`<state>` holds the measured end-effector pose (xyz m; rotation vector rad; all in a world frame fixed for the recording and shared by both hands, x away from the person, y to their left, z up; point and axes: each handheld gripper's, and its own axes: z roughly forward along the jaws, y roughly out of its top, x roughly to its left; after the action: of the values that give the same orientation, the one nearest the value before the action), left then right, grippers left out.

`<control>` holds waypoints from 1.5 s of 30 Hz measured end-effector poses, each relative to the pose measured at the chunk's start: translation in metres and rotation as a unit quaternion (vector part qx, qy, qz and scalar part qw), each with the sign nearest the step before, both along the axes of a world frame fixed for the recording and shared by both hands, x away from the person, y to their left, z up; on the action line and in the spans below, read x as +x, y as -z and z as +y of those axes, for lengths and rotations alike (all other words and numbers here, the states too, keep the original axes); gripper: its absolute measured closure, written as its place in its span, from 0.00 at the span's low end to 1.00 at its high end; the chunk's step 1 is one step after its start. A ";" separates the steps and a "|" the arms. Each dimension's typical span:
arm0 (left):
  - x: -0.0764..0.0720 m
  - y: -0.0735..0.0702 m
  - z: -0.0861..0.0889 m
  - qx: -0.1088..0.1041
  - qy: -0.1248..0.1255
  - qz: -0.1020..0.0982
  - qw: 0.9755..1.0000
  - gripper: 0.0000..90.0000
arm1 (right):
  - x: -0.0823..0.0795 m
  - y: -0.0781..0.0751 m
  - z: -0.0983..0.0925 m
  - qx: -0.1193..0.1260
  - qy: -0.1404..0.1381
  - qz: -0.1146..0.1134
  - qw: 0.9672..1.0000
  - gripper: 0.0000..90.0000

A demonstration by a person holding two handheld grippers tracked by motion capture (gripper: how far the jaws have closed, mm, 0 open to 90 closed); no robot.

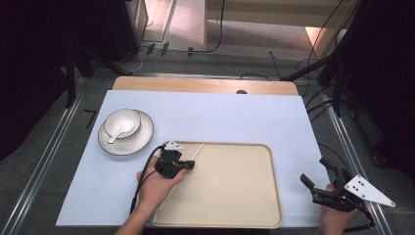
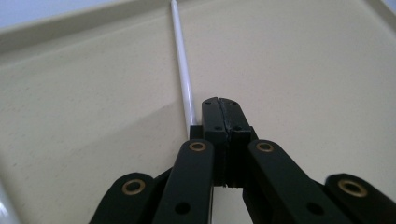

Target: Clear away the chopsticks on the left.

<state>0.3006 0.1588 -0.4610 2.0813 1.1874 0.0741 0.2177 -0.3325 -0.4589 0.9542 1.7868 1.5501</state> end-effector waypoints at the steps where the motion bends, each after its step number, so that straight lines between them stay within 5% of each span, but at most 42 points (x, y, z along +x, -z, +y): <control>1: -0.001 0.000 0.002 -0.001 -0.003 0.001 1.000 1.00 | 0.000 0.000 0.000 0.000 0.000 0.001 1.000 0.13; 28: -0.019 0.004 0.050 -0.025 -0.057 -0.004 0.998 1.00 | 0.001 0.001 0.003 -0.003 -0.002 0.005 1.000 0.13; 34: -0.022 0.001 0.053 -0.020 -0.052 -0.015 0.998 1.00 | 0.001 0.001 0.002 -0.004 -0.002 0.004 1.000 0.13; 40: -0.036 -0.008 0.062 -0.020 -0.052 -0.032 0.998 1.00 | 0.000 0.001 0.001 -0.001 0.000 0.004 1.000 0.13; 45: -0.053 -0.005 0.065 0.000 -0.043 -0.032 0.999 1.00 | 0.001 0.000 0.002 -0.003 -0.002 0.001 1.000 0.13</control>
<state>0.2481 0.2243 -0.4555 2.0120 1.2377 0.1804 0.2183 -0.3305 -0.4593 0.9509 1.7955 1.5446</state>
